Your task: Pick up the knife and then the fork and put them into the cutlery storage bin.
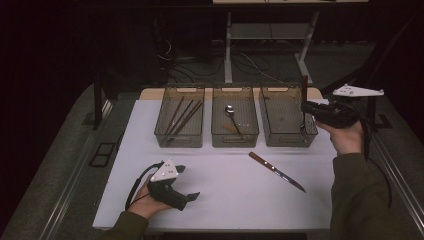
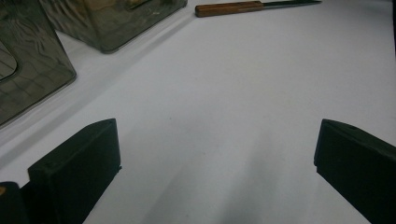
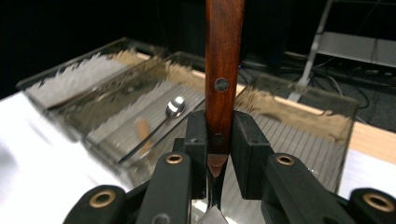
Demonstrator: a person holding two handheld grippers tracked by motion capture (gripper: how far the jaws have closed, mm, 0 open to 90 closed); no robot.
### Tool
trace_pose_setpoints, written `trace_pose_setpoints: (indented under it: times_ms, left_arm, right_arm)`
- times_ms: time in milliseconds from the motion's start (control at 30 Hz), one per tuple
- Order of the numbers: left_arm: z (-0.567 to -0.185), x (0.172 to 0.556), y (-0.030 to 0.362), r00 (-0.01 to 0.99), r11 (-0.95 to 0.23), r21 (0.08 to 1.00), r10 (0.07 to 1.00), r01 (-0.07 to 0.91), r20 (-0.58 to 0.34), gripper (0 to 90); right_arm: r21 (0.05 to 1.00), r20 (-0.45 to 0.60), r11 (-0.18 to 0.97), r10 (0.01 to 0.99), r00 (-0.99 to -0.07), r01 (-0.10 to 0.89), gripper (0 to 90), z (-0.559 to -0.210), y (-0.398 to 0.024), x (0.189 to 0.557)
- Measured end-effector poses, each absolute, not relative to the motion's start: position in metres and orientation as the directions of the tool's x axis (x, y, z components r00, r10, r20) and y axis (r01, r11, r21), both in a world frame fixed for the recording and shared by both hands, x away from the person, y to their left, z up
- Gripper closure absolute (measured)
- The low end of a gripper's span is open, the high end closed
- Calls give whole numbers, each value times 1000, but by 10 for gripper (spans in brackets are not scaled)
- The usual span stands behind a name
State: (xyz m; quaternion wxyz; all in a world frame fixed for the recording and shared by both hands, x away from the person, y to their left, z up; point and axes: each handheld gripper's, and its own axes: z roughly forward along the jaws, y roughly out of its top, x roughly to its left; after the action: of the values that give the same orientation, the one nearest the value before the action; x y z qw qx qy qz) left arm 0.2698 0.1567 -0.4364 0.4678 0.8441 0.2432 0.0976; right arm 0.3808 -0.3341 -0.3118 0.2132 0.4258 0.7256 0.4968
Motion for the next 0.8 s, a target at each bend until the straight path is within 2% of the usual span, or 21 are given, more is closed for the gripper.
trace_pose_setpoints:
  times_ms: [333, 567, 800]
  left_arm:
    - [-436, 269, 156, 866, -441, 841, 496, 313, -62, 0]
    - [-437, 270, 155, 870, -446, 840, 490, 310, -61, 0]
    - [-436, 269, 155, 870, -448, 838, 489, 311, -61, 0]
  right_arm:
    - [904, 86, 119, 891, -445, 411, 769, -302, -338, 407]
    - [874, 97, 107, 918, -386, 474, 769, -322, -347, 428]
    - [861, 103, 103, 924, -369, 497, 769, -343, -347, 438]
